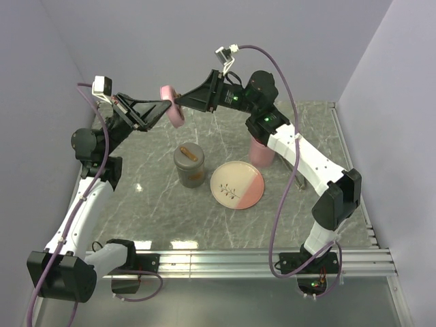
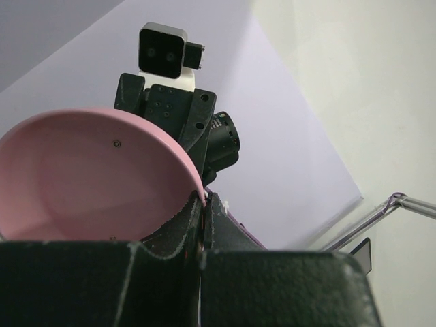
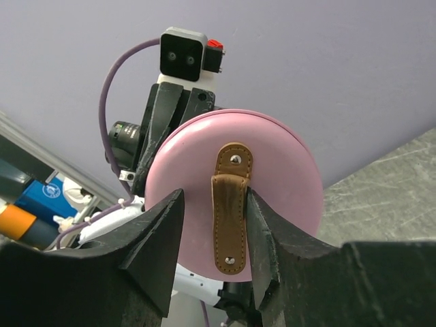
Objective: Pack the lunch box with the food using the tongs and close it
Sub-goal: Pick up the box lid from the center of the board.
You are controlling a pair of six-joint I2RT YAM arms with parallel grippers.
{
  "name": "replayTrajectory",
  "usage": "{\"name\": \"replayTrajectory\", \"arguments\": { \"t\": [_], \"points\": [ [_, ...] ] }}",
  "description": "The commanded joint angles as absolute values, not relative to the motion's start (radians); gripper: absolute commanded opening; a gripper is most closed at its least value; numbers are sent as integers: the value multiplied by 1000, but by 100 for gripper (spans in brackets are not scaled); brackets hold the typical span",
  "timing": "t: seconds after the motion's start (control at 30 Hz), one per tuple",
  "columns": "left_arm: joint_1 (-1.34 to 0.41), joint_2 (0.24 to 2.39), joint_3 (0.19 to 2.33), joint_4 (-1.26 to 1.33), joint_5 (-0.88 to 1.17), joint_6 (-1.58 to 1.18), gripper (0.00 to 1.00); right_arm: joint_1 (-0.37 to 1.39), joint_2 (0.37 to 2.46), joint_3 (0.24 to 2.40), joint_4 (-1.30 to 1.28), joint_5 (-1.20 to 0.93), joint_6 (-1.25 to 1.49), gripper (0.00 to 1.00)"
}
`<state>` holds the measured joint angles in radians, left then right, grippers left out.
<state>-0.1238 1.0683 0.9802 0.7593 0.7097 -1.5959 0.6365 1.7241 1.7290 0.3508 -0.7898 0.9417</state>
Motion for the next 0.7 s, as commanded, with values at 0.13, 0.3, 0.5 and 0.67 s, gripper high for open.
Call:
{"name": "replayTrajectory", "arguments": {
  "t": [0.13,0.3,0.5,0.67],
  "points": [
    [-126,1061,997,830,710,-1621,0,681,1715,1795,236,-739,804,48],
    [-127,1060,999,836,713,-1626,0,690,1730,1805,267,-750,831,39],
    [-129,1057,988,831,712,-1620,0,689,1729,1796,365,-808,893,15],
    [-129,1055,983,772,704,-1586,1,674,1715,1787,356,-816,881,0]
  ]
}}
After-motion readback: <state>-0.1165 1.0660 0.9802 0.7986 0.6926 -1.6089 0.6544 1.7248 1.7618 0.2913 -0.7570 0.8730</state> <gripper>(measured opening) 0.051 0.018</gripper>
